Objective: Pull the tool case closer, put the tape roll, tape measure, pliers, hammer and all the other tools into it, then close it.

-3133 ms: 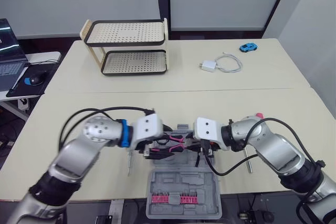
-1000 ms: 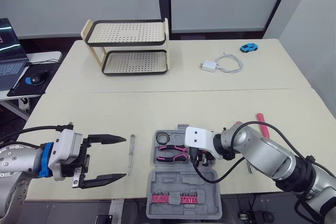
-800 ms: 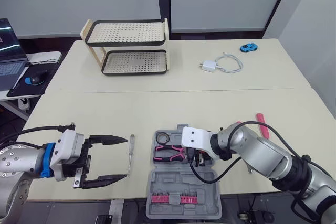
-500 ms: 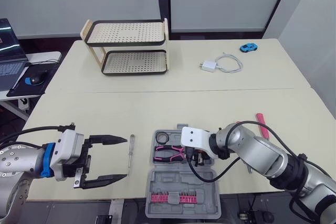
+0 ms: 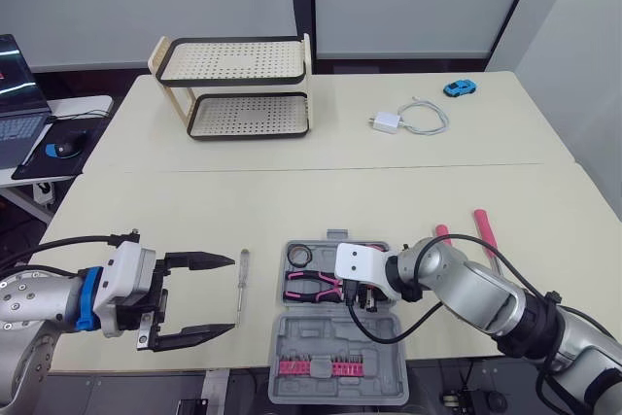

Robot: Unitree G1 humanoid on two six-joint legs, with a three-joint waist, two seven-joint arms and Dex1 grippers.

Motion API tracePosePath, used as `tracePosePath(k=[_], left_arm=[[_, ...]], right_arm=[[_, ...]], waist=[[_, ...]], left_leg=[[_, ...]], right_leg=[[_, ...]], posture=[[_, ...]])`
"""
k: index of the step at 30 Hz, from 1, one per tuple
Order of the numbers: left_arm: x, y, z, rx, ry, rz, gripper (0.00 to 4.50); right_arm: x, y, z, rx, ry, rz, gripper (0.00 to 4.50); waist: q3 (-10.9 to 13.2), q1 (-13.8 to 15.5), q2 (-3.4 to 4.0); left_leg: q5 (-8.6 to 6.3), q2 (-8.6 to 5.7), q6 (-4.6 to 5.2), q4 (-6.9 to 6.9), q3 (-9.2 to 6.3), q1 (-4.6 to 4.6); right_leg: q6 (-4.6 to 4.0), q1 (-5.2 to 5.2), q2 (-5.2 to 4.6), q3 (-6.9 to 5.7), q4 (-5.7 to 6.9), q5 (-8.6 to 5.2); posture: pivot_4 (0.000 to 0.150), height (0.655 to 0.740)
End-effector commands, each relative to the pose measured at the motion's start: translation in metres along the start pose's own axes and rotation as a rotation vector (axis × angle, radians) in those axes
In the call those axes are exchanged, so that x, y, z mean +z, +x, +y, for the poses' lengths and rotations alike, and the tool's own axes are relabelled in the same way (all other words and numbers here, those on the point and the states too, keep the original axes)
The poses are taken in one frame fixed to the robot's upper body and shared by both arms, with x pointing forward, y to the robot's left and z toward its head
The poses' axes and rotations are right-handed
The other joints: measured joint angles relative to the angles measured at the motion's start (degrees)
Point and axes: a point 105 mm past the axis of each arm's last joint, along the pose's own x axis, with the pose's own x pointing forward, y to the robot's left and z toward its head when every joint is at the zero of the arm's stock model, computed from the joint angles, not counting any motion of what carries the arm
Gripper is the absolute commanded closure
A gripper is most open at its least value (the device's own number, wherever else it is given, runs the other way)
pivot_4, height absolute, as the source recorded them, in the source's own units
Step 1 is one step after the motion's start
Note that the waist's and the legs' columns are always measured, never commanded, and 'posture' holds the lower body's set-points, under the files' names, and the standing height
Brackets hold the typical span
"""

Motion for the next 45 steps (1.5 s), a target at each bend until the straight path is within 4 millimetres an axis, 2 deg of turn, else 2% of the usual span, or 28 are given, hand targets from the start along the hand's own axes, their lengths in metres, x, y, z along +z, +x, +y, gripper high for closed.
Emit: tracePosePath(k=[1, 3, 8, 12, 13, 22, 26, 34, 36, 45], left_arm=[[0.003, 0.0, -0.002, -0.013, 0.029, 0.009, 0.0], [0.002, 0.0, -0.002, -0.013, 0.029, 0.009, 0.0], [0.001, -0.001, -0.001, -0.018, 0.035, 0.013, 0.0], [0.002, 0.003, -0.002, -0.026, 0.036, 0.001, 0.0], [0.002, 0.004, -0.003, -0.03, 0.037, -0.002, 0.0], [0.004, 0.006, 0.0, -0.046, 0.045, -0.009, 0.0], [0.005, 0.008, 0.001, -0.049, 0.049, -0.012, 0.0], [0.006, 0.009, 0.0, -0.05, 0.054, -0.014, 0.0], [0.006, 0.009, 0.001, -0.049, 0.056, -0.013, 0.0], [0.006, 0.01, 0.003, -0.045, 0.054, -0.014, 0.0]], right_arm=[[0.007, -0.001, -0.001, -0.016, -0.033, -0.027, 3.24], [0.008, -0.001, -0.001, -0.016, -0.031, -0.032, 3.24], [0.013, -0.008, -0.001, -0.009, -0.027, -0.059, 1.6], [0.018, -0.018, -0.011, -0.055, -0.022, -0.12, 0.17], [0.021, -0.021, -0.013, -0.058, -0.029, -0.159, 0.01], [0.04, -0.036, 0.0, -0.048, -0.023, -0.564, 0.01], [0.038, -0.03, 0.001, -0.063, -0.009, -0.649, 0.93], [0.024, -0.005, 0.009, -0.078, 0.034, -0.651, 3.89], [0.02, 0.0, 0.008, -0.091, 0.059, -0.655, 4.45], [-0.001, 0.029, 0.008, -0.128, 0.118, -0.566, 4.45]], waist=[[0.0, 0.0, 0.0], [0.0, 0.0, 0.0], [0.0, 0.0, 0.0], [0.0, 0.02, 0.0], [0.0, 0.02, 0.0], [0.0, 0.08, 0.0], [0.0, 0.01, 0.0], [0.0, 0.02, 0.0], [0.0, 0.01, 0.0], [0.0, 0.0, 0.0]], left_leg=[[0.0, 0.0, 0.0, 0.0, 0.0, 0.0], [0.0, 0.0, 0.0, 0.0, 0.0, 0.0], [0.0, 0.0, 0.0, 0.0, 0.0, 0.0], [0.0, 0.0, 0.0, 0.0, -0.01, 0.0], [0.0, 0.0, 0.0, 0.0, 0.0, 0.0], [-0.01, 0.01, 0.01, -0.03, 0.0, 0.0], [0.0, 0.01, 0.01, 0.0, 0.03, 0.07], [0.0, 0.01, 0.0, -0.01, 0.02, 0.08], [0.0, 0.02, 0.0, -0.01, 0.01, 0.08], [0.0, 0.03, 0.0, -0.01, 0.03, 0.1]], right_leg=[[0.0, 0.0, 0.0, 0.0, 0.0, 0.0], [0.0, 0.0, 0.01, -0.01, 0.0, 0.0], [0.0, 0.01, 0.0, 0.0, -0.01, 0.0], [0.0, 0.01, 0.0, 0.0, -0.01, 0.0], [0.0, 0.01, 0.0, 0.0, -0.01, 0.0], [0.0, 0.07, 0.0, -0.01, -0.02, 0.0], [0.0, 0.11, 0.02, 0.01, 0.0, 0.0], [0.0, 0.1, 0.04, 0.01, 0.0, 0.0], [0.0, 0.1, 0.05, 0.0, 0.01, 0.0], [0.0, 0.09, 0.07, 0.02, 0.02, 0.0]], posture=[[0.15, 0.74], [0.15, 0.74], [0.15, 0.74], [0.15, 0.74], [0.15, 0.74], [0.15, 0.74], [0.15, 0.74], [0.15, 0.74], [0.15, 0.74], [0.15, 0.74]])
